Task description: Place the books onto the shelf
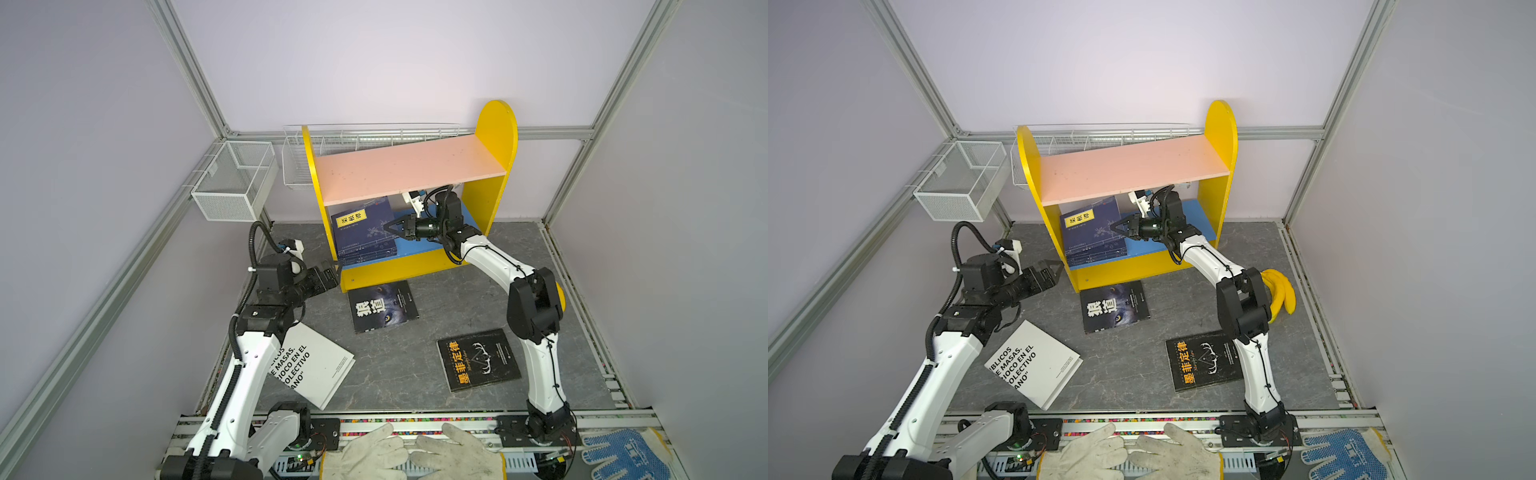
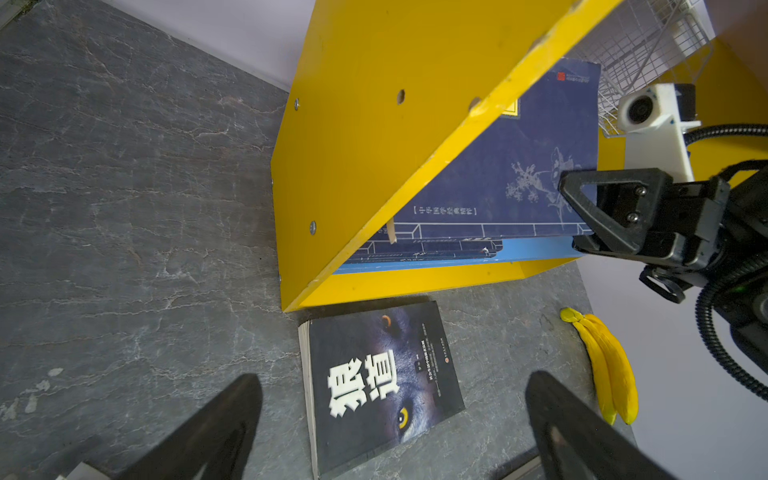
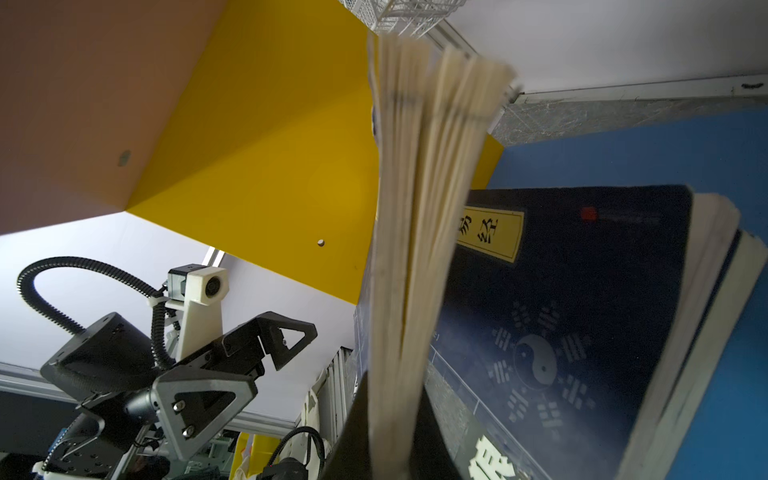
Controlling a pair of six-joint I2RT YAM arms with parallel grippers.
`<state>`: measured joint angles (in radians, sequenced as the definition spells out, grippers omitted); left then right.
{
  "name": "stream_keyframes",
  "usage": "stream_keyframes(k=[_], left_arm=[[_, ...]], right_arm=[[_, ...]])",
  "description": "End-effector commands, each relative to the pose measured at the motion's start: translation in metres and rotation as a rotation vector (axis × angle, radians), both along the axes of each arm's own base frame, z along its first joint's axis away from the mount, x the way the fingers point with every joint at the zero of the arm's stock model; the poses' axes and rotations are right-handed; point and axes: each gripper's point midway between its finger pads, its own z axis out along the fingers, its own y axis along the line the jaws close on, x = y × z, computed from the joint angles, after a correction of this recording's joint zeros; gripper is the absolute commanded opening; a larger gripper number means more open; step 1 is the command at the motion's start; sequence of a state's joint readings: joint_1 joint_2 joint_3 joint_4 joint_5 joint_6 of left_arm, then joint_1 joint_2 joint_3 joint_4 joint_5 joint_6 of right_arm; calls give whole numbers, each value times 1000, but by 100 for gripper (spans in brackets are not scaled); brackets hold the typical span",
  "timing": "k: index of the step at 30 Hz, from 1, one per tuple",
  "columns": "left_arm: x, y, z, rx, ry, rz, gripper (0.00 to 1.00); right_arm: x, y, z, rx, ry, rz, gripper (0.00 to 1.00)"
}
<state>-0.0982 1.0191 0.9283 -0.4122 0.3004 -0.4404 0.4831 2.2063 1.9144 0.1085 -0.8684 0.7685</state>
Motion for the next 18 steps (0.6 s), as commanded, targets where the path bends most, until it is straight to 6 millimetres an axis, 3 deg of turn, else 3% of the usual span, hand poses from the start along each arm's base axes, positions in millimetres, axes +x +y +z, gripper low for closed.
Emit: stream_keyframes(k=[1,10,18], left_arm=[[8,-1,1,-18,-18,-7,99],[20,0,-5,-26,-13,4,99],[32,0,-19,-35,6,16,99]], right_arm=[[7,3,-15,-18,28,4,9],[9,8,-30,-32,53,8,8],[12,12,-23,-15,50,2,8]])
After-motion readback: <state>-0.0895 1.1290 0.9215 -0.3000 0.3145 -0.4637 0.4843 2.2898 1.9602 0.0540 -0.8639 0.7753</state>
